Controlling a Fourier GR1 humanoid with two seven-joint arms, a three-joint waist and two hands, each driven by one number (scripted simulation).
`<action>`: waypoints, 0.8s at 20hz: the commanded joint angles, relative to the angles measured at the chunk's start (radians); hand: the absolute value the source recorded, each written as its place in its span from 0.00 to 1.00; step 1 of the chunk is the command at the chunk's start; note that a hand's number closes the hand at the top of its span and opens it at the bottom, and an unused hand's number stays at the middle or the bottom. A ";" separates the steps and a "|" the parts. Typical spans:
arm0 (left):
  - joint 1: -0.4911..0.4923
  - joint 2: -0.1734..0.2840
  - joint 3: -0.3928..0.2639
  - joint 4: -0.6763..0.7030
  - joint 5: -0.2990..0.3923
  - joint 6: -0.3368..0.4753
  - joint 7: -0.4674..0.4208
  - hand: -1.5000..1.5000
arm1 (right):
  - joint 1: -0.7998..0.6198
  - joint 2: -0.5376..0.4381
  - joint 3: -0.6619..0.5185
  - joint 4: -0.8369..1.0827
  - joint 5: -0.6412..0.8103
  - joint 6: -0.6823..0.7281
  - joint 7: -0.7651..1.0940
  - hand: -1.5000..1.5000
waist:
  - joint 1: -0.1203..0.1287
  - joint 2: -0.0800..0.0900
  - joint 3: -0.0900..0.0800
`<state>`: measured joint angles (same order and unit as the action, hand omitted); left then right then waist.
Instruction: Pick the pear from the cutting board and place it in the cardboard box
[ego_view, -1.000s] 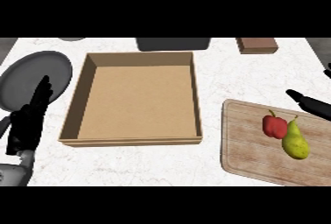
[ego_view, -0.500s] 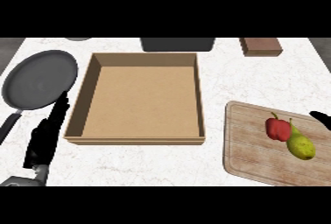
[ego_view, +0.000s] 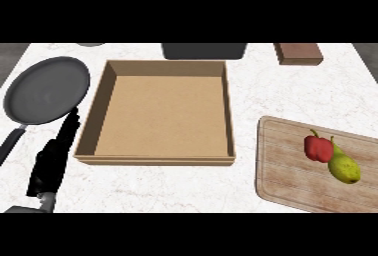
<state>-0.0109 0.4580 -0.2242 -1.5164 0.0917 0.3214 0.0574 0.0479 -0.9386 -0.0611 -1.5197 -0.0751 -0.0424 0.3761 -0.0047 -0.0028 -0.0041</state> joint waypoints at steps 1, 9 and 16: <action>0.051 -0.013 -0.027 -0.024 -0.025 0.009 -0.009 0.50 | 0.035 -0.076 0.077 -0.075 -0.025 0.168 0.139 0.00 | 0.009 -0.001 0.002; 0.017 -0.028 0.026 -0.016 -0.024 -0.037 0.005 0.50 | -0.093 -0.008 0.129 -0.129 -0.035 0.256 0.413 0.00 | 0.012 0.003 0.004; 0.048 -0.082 0.019 -0.087 -0.097 -0.024 0.054 0.50 | -0.069 0.086 0.100 -0.204 0.064 0.259 0.535 0.00 | 0.005 0.001 0.004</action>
<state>0.0033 0.4067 -0.1809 -1.5229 0.0430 0.2726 0.0670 -0.0417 -0.8890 0.0468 -1.7063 -0.0583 0.2026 0.8687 0.0013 -0.0007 -0.0006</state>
